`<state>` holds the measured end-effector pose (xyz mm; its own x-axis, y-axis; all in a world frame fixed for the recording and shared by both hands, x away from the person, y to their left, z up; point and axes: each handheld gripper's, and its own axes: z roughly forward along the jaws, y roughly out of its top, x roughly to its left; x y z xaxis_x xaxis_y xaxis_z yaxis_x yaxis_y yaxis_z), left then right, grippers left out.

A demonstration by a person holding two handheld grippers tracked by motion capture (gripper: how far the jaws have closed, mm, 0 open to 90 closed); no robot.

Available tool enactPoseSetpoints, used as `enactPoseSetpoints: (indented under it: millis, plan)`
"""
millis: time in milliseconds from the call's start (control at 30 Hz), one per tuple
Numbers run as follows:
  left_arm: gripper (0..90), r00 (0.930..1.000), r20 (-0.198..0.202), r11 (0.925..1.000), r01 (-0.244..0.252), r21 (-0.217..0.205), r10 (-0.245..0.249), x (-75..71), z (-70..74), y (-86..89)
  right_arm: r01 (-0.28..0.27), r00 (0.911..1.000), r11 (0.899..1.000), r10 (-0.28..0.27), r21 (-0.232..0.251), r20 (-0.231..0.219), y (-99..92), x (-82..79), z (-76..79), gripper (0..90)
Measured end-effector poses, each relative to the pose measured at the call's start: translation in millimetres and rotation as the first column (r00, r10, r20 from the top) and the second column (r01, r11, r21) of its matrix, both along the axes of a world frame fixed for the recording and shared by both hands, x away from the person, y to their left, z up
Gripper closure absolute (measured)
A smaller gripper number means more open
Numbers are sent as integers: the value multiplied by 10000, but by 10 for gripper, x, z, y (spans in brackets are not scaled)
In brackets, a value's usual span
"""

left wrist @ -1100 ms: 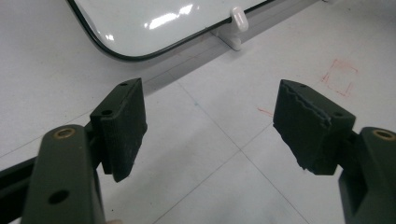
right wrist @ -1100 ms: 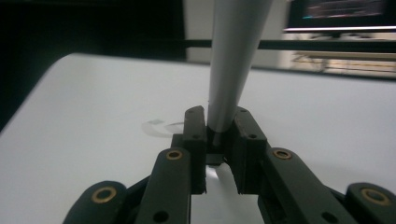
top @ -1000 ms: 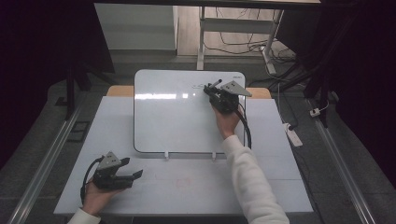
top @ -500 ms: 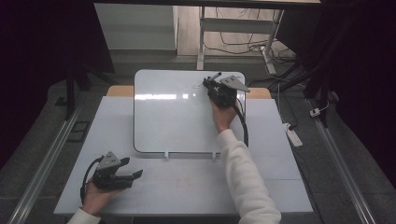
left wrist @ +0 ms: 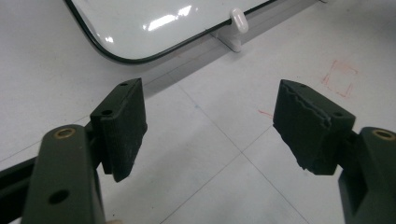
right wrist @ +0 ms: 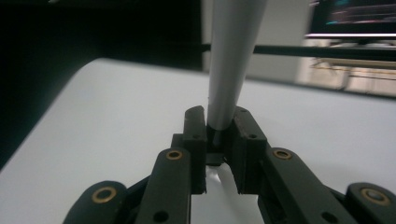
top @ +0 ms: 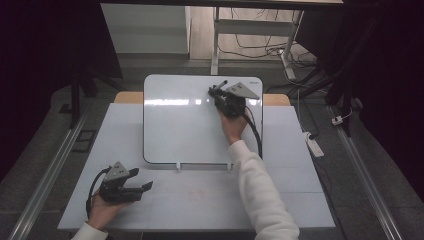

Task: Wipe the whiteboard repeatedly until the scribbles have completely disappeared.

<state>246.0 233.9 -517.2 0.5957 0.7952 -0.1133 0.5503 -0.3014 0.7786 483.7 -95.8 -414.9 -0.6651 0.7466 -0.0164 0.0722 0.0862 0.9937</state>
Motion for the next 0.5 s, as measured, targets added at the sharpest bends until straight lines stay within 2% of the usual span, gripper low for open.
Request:
enactPoseSetpoints:
  millis: [67,100,167,233,300,367,433,500]
  plan:
    - [262,10000,29,10000,11,8,-11,-7,4,-8,-297,9995,9987,303,-416,118,94,-30,-23,777]
    - [262,10000,41,10000,6,-1,-6,-12,5,-8,-275,9995,9989,279,-378,112,94,-23,-14,777]
    - [262,10000,45,10000,-10,-8,10,-19,8,-5,229,9996,9997,-228,-97,184,29,16,22,777]
    - [262,10000,46,10000,-17,-37,17,-17,10,1,645,9979,9972,-648,387,86,-69,71,64,777]
    - [262,10000,17,10000,-23,-33,23,-3,3,3,667,9977,9970,-671,390,86,-70,69,67,777]
    - [262,10000,-5,10000,-17,-8,17,4,0,-3,161,9999,9998,-162,149,17,12,32,36,777]
    - [262,10000,8,10000,19,8,-19,1,2,-11,-556,9984,9974,558,-462,28,153,-14,-18,777]
    - [262,10000,31,10000,11,31,-11,-7,6,-14,-703,9974,9948,715,-733,134,244,-35,-32,777]
